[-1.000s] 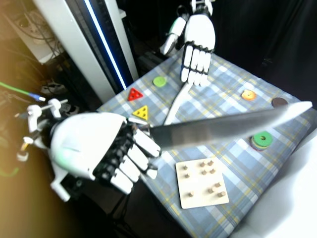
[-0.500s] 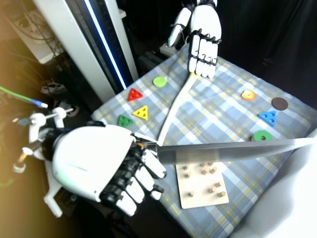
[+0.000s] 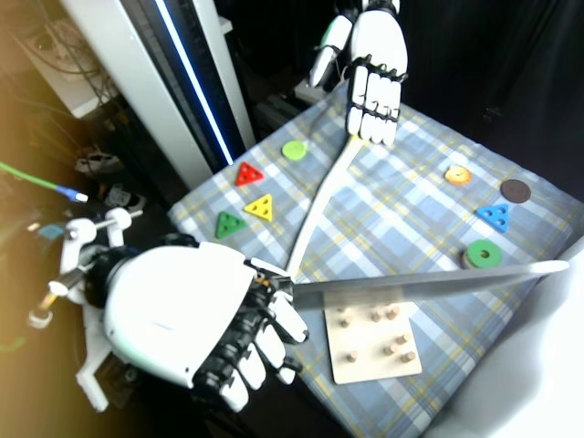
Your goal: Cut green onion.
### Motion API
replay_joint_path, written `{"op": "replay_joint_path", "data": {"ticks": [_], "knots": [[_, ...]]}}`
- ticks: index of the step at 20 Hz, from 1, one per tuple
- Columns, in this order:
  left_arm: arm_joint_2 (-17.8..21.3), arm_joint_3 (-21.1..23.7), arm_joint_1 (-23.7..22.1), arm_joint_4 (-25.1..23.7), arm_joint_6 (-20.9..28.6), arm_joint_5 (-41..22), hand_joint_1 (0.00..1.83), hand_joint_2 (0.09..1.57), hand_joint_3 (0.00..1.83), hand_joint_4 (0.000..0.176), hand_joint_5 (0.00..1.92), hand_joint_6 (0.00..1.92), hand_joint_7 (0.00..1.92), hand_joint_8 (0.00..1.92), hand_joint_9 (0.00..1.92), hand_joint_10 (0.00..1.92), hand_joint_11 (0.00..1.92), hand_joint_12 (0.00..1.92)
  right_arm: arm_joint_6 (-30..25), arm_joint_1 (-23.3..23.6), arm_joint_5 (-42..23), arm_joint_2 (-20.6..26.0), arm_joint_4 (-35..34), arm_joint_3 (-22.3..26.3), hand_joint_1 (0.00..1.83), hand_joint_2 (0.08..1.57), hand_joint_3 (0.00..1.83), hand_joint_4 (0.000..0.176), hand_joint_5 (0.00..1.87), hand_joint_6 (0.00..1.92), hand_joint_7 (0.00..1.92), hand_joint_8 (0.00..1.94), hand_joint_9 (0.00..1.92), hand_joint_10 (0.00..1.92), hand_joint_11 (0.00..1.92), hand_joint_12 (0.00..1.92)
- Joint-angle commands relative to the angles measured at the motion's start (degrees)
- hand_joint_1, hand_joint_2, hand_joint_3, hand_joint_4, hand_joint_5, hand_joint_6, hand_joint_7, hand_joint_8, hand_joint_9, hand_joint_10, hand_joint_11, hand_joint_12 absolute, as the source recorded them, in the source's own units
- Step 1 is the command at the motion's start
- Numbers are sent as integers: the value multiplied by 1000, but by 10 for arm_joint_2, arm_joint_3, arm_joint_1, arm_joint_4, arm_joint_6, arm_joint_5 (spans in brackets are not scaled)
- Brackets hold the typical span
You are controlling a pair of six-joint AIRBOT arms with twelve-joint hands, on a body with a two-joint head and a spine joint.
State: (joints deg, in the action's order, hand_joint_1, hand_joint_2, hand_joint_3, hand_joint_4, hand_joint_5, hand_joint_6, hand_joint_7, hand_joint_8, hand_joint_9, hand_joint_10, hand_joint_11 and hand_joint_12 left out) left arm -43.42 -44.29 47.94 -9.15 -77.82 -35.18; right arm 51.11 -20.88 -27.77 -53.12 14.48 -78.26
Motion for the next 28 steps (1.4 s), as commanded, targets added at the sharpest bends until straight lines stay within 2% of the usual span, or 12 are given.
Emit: {"op": "replay_joint_path", "data": {"ticks": [1,11,15,16,17,18,19,20,22,25,26,28], "knots": [[-3,-1,-7,6,3,-61,0,1348,3,0,0,0,0,0,0,0,0,0,1,9,-41,2,-1,-4,229,1476,0,143,1009,1921,1230,1941,1328,1921,1343,1921],[-7,-2,-5,6,3,-61,0,1350,3,0,0,0,0,0,0,0,0,0,-7,24,-10,3,32,-4,206,1463,3,176,1051,1921,1272,1941,1370,1921,1387,1921],[-7,-2,-4,10,3,-66,0,1361,6,0,0,0,0,0,0,0,0,0,-12,24,-11,7,23,4,267,1444,0,176,854,1921,1049,1941,1135,1921,1172,1921],[-4,-1,-1,18,3,-76,0,1353,2,0,0,0,0,0,0,0,0,0,-12,20,-15,10,17,9,279,1384,0,3,656,1432,776,1836,897,1921,968,1921],[0,-1,1,24,3,-85,0,1348,0,0,0,0,0,0,0,0,0,0,-12,15,-18,13,11,12,224,1311,0,6,489,614,595,1345,649,1602,654,1855],[4,-2,3,33,3,-97,0,1360,5,0,0,0,0,0,0,0,0,0,-12,7,-21,17,4,14,193,1252,0,39,394,191,609,686,649,1068,517,1483],[12,-2,4,43,3,-112,0,1368,9,0,0,0,0,0,0,0,0,0,-12,-2,-21,18,-3,14,182,1213,0,69,298,46,575,256,588,588,343,1191],[20,-2,4,51,3,-128,0,1372,10,0,0,0,0,0,0,0,0,0,-12,-11,-23,20,-12,15,183,1152,0,96,155,8,448,66,471,232,194,956],[42,0,7,70,3,-163,0,1383,13,0,0,0,0,0,0,0,0,0,-12,-28,-32,27,-30,18,205,1118,1,38,40,0,323,2,395,20,161,658],[79,0,24,121,3,-238,0,1387,12,0,0,0,0,0,0,0,0,0,-12,-45,-63,46,-52,33,308,1078,0,83,0,0,218,0,275,0,56,588],[92,-1,35,146,3,-271,0,1384,10,0,0,0,0,0,0,0,0,0,-12,-53,-93,61,-66,47,351,1059,0,132,0,0,152,0,180,0,10,440],[105,-3,57,185,3,-319,5,1378,6,0,0,0,0,0,0,0,0,0,-12,-76,-153,86,-94,73,307,1026,0,170,0,0,86,4,113,5,0,237]]}}
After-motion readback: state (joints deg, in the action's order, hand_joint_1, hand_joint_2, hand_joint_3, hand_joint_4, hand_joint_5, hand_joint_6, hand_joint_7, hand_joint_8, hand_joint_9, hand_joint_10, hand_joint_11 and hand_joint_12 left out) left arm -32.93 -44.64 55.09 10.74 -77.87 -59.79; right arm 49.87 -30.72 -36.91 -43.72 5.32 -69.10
